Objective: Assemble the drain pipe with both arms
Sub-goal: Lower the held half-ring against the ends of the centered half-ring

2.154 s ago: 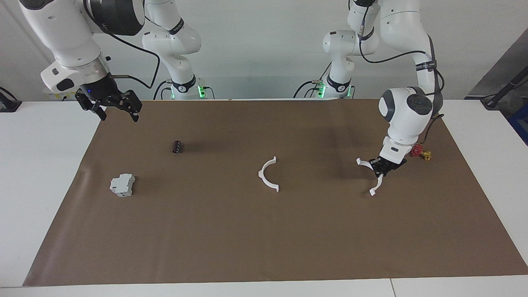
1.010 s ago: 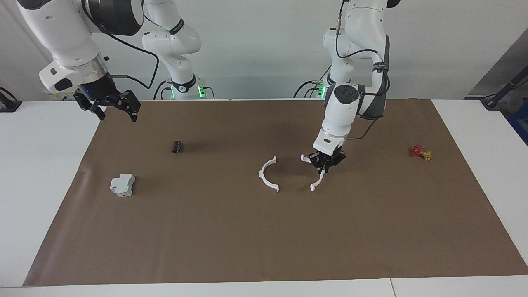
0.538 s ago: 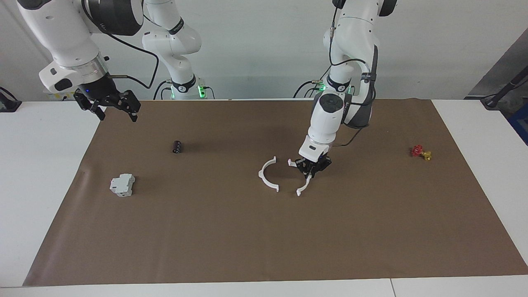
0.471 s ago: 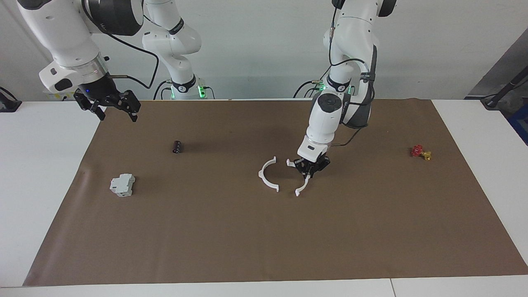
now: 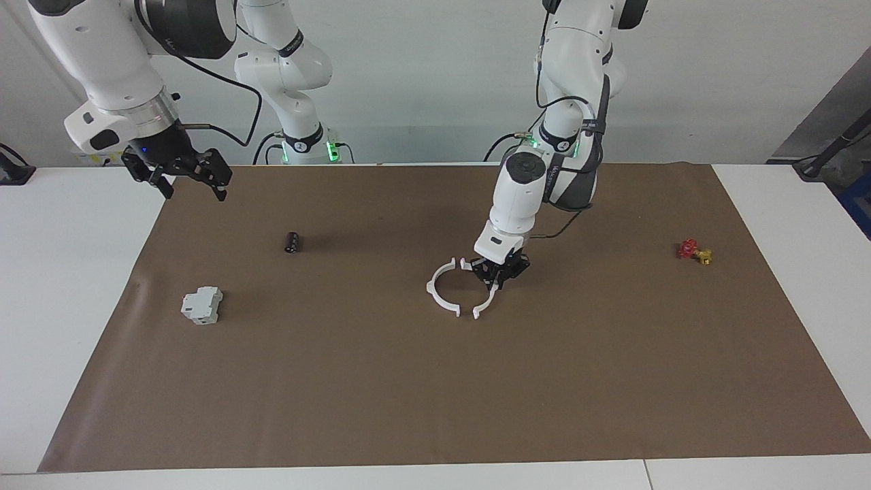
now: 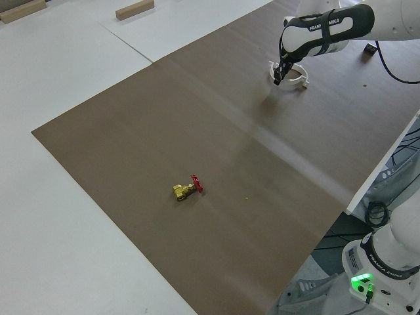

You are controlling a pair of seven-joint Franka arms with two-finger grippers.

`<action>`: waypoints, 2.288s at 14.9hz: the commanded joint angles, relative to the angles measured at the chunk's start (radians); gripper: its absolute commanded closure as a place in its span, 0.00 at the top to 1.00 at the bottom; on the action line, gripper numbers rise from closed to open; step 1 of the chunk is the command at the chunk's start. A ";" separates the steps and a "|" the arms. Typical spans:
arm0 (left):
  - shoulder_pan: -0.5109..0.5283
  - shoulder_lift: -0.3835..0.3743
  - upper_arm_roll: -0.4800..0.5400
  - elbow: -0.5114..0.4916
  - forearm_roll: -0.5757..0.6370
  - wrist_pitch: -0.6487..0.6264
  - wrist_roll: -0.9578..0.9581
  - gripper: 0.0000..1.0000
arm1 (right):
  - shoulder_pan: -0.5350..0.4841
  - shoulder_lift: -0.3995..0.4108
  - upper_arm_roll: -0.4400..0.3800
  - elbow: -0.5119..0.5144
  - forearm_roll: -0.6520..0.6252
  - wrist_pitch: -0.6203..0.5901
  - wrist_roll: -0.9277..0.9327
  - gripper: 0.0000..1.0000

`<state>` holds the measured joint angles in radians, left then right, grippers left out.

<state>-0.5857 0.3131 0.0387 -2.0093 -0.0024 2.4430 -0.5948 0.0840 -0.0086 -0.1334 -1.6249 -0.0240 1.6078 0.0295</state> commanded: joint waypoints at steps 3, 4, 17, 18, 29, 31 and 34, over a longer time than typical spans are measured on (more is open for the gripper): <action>-0.017 0.001 0.023 0.001 0.001 -0.033 0.004 0.00 | -0.017 -0.017 0.009 -0.012 -0.005 -0.005 -0.013 1.00; -0.017 0.001 0.023 0.001 0.007 -0.035 0.004 0.00 | -0.017 -0.017 0.009 -0.012 -0.005 -0.006 -0.013 1.00; -0.022 0.003 0.020 0.018 0.090 -0.009 0.067 0.00 | -0.017 -0.016 0.009 -0.012 -0.005 -0.005 -0.013 1.00; -0.022 0.004 0.020 0.018 0.090 -0.004 0.069 0.00 | -0.017 -0.017 0.009 -0.012 -0.005 -0.005 -0.013 1.00; -0.025 0.031 0.018 0.018 0.079 0.031 0.049 0.00 | -0.017 -0.017 0.009 -0.012 -0.005 -0.005 -0.013 1.00; -0.026 0.031 0.018 0.018 0.079 0.031 0.046 0.00 | -0.017 -0.017 0.009 -0.012 -0.005 -0.005 -0.013 1.00; -0.029 0.031 0.017 0.018 0.079 0.034 0.044 0.00 | -0.017 -0.017 0.009 -0.012 -0.005 -0.005 -0.013 1.00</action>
<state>-0.5965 0.3381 0.0436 -1.9967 0.0665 2.4627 -0.5352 0.0840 -0.0086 -0.1335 -1.6249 -0.0240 1.6078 0.0295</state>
